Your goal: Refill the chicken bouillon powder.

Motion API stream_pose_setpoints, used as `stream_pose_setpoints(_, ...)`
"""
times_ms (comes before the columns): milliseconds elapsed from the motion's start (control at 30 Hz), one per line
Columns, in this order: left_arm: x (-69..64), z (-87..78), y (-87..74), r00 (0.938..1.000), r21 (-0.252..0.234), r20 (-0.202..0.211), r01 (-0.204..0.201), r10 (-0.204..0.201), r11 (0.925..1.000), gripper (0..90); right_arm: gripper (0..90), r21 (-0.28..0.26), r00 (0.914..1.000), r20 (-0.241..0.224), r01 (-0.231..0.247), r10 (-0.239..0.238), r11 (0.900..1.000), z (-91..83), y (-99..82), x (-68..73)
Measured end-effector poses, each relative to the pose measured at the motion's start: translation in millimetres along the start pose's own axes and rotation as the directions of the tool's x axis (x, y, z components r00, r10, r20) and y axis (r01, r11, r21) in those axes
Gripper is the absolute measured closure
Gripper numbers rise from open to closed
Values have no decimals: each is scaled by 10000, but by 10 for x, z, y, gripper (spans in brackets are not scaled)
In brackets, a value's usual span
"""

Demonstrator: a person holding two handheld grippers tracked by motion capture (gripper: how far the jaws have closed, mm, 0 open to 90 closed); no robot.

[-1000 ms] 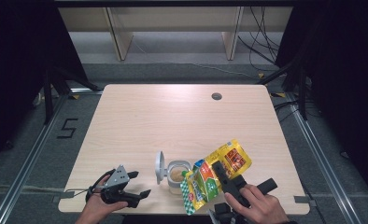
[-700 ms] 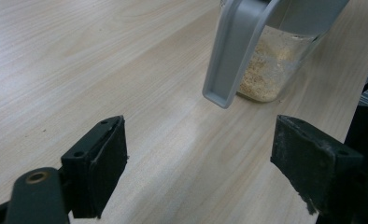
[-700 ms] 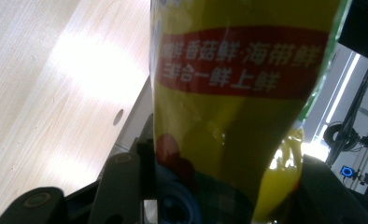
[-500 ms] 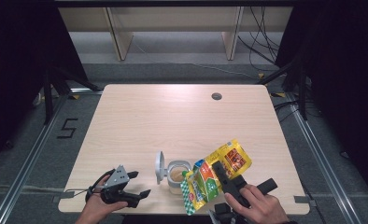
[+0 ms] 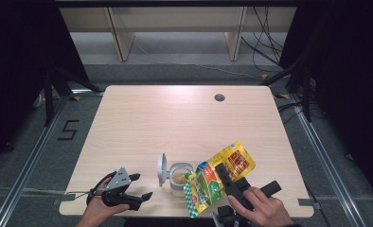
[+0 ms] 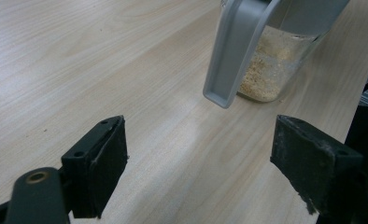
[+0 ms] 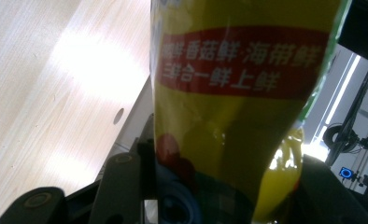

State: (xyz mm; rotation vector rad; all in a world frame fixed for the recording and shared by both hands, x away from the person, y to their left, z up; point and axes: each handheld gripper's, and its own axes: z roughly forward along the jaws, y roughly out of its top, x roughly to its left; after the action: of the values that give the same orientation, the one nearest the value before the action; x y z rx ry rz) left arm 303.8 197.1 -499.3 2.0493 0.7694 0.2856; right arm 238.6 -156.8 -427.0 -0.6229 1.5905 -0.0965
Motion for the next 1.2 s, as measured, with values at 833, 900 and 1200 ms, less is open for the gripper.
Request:
stream_pose_setpoints(833, -8, 12, -5, 10000, -100, -41, 64, -65, 9999, 180, 591, -162, 9994, 10, -342, 342, 9993, 5, -24, 7)
stream_pose_setpoints(900, 2, 10, -4, 9999, 9, -98, -72, 72, 10000, 180, 592, -164, 9994, -8, -339, 339, 9993, 4, -24, 2)
stream_pose_setpoints(1200, 8, -3, 0, 9999, 114, -72, -131, 132, 9998, 180, 592, -21, 9993, -244, -269, 269, 9996, -5, -32, -16)
